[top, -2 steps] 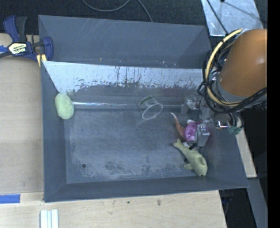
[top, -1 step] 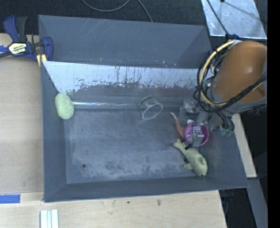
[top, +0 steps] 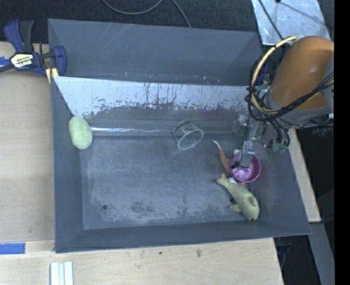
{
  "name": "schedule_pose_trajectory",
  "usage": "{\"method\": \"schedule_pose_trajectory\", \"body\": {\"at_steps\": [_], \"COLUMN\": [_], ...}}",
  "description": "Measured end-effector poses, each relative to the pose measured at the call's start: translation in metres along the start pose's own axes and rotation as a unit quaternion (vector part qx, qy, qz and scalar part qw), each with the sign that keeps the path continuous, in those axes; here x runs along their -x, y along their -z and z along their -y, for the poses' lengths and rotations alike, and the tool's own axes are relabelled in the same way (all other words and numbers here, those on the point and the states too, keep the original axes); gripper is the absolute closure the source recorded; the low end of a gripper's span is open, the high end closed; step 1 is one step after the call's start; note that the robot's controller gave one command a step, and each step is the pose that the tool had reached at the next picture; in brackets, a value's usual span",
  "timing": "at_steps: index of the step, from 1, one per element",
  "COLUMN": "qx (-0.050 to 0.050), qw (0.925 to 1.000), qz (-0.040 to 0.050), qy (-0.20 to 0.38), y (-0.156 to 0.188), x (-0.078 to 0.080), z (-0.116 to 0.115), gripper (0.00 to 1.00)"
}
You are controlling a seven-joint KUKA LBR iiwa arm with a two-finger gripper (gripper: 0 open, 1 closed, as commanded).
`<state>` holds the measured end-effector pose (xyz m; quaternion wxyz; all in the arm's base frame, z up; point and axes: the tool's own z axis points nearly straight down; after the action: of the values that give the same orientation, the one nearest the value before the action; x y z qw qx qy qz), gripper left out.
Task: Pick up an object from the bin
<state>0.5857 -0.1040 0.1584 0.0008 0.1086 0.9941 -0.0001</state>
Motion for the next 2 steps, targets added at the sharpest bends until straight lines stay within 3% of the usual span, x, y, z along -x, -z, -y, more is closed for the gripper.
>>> {"method": "schedule_pose_trajectory", "body": {"at_steps": [1, 2], "qx": [0.0, 0.001], "qw": [0.9974, 0.9989], "qz": [0.0009, -0.0041], "qy": [-0.072, -0.047], "y": [-0.016, -0.089], "x": [-0.009, 0.014], "z": [0.022, 0.04], "gripper": [0.0, 0.0]}}
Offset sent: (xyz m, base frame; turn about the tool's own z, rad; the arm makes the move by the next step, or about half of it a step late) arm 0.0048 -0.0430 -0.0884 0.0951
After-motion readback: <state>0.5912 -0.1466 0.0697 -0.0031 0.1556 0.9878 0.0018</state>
